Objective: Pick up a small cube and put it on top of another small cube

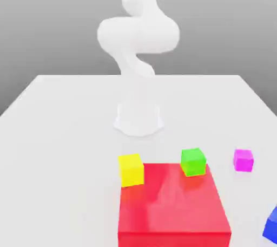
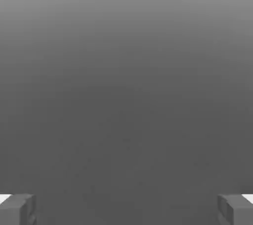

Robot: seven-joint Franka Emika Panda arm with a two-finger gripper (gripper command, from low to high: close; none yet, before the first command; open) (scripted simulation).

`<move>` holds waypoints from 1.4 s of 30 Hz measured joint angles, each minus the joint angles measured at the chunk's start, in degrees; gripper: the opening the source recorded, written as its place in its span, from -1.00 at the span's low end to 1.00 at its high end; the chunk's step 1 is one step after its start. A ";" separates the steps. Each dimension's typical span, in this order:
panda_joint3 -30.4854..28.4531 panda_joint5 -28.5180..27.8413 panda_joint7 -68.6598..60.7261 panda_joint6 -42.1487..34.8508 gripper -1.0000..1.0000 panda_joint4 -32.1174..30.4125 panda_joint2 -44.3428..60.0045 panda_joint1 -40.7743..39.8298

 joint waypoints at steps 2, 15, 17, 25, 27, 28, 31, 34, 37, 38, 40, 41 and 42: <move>3.61 0.90 4.25 2.55 0.00 -2.21 3.95 0.42; 26.87 0.44 34.58 18.18 0.00 -15.70 28.06 4.36; 30.25 -1.19 40.34 20.57 0.00 -17.77 32.08 5.01; 29.34 -17.20 66.73 29.57 0.00 -23.47 48.97 16.05; 24.69 -23.38 71.72 31.62 0.00 -22.62 52.52 19.51; 21.86 -26.15 73.90 32.71 0.00 -22.13 54.18 21.76; 13.20 -33.41 79.58 36.02 0.00 -20.59 58.93 28.87; 10.60 -35.30 81.07 37.07 -1.00 -20.15 60.30 31.06; 10.60 -35.30 81.07 37.20 -1.00 -20.15 60.30 31.06; 9.31 -36.25 81.82 37.69 -1.00 -19.92 60.99 32.15; 11.81 -34.18 80.19 36.66 -1.00 -20.41 59.56 30.09; 13.99 -32.11 78.59 35.77 -1.00 -20.85 58.26 28.37; 16.38 -29.70 76.73 34.79 -1.00 -21.35 56.80 26.50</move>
